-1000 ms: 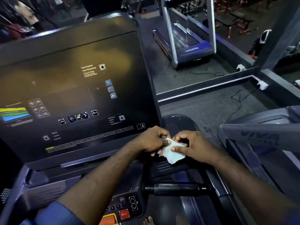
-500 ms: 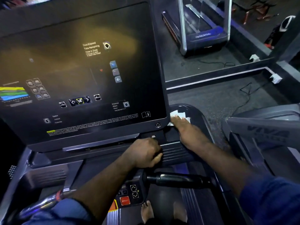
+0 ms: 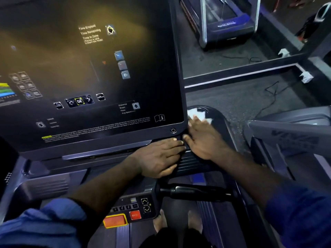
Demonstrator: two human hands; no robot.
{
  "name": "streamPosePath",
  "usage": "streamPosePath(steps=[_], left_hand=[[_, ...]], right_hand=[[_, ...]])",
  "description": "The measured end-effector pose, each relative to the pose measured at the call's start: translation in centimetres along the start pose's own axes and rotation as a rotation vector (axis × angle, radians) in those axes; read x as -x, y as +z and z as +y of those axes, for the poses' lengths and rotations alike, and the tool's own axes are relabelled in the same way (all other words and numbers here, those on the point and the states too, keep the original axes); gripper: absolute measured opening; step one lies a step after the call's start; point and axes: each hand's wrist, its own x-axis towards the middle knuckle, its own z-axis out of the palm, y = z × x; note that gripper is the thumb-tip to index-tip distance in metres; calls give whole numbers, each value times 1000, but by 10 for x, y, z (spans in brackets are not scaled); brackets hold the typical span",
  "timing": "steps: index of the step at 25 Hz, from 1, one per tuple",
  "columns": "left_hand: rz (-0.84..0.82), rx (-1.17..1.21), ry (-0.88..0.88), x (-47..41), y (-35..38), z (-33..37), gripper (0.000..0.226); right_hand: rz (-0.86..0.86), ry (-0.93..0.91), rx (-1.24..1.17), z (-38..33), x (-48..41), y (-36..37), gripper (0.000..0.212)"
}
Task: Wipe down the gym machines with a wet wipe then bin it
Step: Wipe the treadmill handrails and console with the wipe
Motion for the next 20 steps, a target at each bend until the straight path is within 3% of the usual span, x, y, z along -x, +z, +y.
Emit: streamPosePath(steps=[2, 5, 8, 11, 13, 16, 18, 20], left_hand=[[-8, 53, 4, 4, 2, -4, 35], [-14, 126, -50, 4, 7, -2, 34], [-47, 164, -53, 4, 9, -5, 35], [-37, 157, -43, 7, 11, -11, 37], [-37, 140, -41, 6, 14, -9, 38], [-33, 126, -53, 5, 13, -6, 38], [-43, 141, -57, 5, 12, -7, 38], [-50, 138, -58, 5, 10, -10, 39]], right_hand=[[-21, -113, -87, -11, 35, 3, 63], [19, -129, -192, 11, 70, -1, 56], [73, 11, -144, 39, 19, 0, 58], [50, 56, 49, 21, -40, -7, 70], [-36, -69, 61, 6, -25, -6, 66], [-75, -265, -107, 10, 47, -4, 56], [12, -149, -194, 23, 53, -10, 54], [179, 87, -212, 29, 15, -16, 51]])
